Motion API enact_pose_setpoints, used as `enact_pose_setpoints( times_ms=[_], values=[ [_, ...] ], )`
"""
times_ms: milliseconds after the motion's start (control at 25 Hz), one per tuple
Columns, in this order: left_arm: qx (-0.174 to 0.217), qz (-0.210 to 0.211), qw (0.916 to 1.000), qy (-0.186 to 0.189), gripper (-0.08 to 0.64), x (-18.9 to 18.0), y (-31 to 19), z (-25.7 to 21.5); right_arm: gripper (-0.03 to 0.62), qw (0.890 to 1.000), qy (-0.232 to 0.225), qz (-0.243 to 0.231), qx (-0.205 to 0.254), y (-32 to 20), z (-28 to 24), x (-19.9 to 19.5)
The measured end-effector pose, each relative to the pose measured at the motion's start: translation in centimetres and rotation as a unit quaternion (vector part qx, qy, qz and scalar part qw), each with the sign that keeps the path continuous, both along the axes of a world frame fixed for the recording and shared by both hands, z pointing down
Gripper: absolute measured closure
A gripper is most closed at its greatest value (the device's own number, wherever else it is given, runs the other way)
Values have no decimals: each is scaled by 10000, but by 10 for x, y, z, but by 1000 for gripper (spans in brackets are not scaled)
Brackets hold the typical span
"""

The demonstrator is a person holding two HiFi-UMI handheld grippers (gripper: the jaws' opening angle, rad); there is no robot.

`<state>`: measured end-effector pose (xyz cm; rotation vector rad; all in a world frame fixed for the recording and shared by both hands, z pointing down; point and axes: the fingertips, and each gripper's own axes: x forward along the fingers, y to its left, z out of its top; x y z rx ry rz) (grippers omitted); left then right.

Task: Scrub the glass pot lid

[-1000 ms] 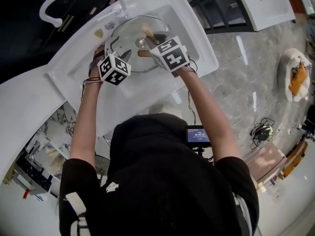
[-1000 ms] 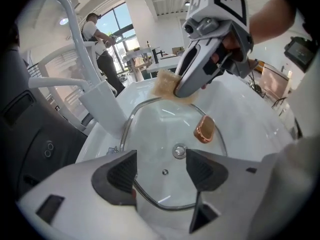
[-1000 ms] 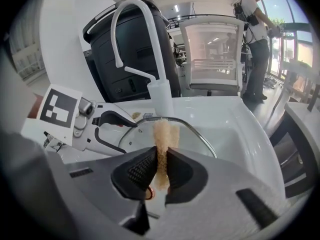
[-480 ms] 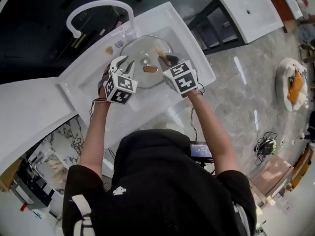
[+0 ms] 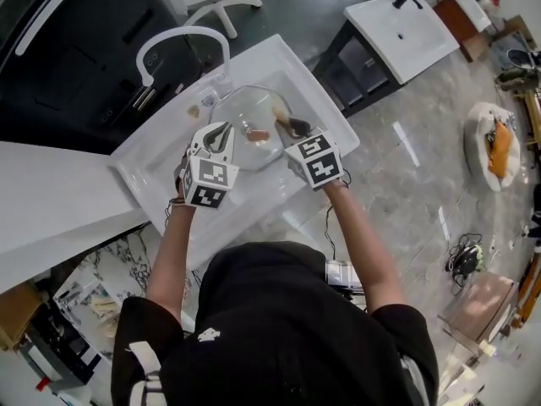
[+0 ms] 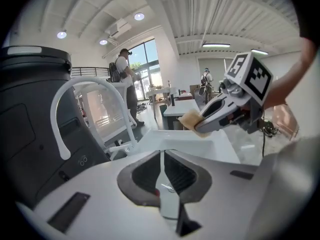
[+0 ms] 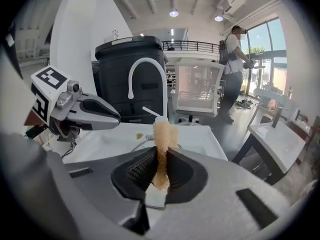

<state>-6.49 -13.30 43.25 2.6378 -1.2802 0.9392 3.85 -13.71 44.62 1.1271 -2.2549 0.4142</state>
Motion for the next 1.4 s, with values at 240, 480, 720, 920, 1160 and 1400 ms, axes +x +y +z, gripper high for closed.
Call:
enact_pose_setpoints(
  times_ms=[240, 480, 720, 920, 1160, 1400],
  values=[
    [302, 30, 9987, 414, 540, -2, 23, -43, 571, 9983, -161, 243, 497, 21, -44, -6],
    [556, 79, 9943, 909, 540, -4, 48, -89, 571, 9946, -405, 370, 884, 49, -89, -15],
    [882, 200, 9880, 1255, 540, -9, 70, -135, 571, 9873, -556, 464, 1416, 67, -139, -27],
    [1160, 356, 9831, 1370, 540, -13, 91, -165, 571, 9816, -631, 469, 1741, 90, -173, -41],
    [1366, 403, 9763, 1627, 540, -21, 114, -189, 571, 9743, -580, 573, 2100, 119, -199, -47],
    [1262, 468, 9763, 1694, 540, -17, 126, -193, 571, 9695, -720, 736, 2225, 136, -209, -44]
  ],
)
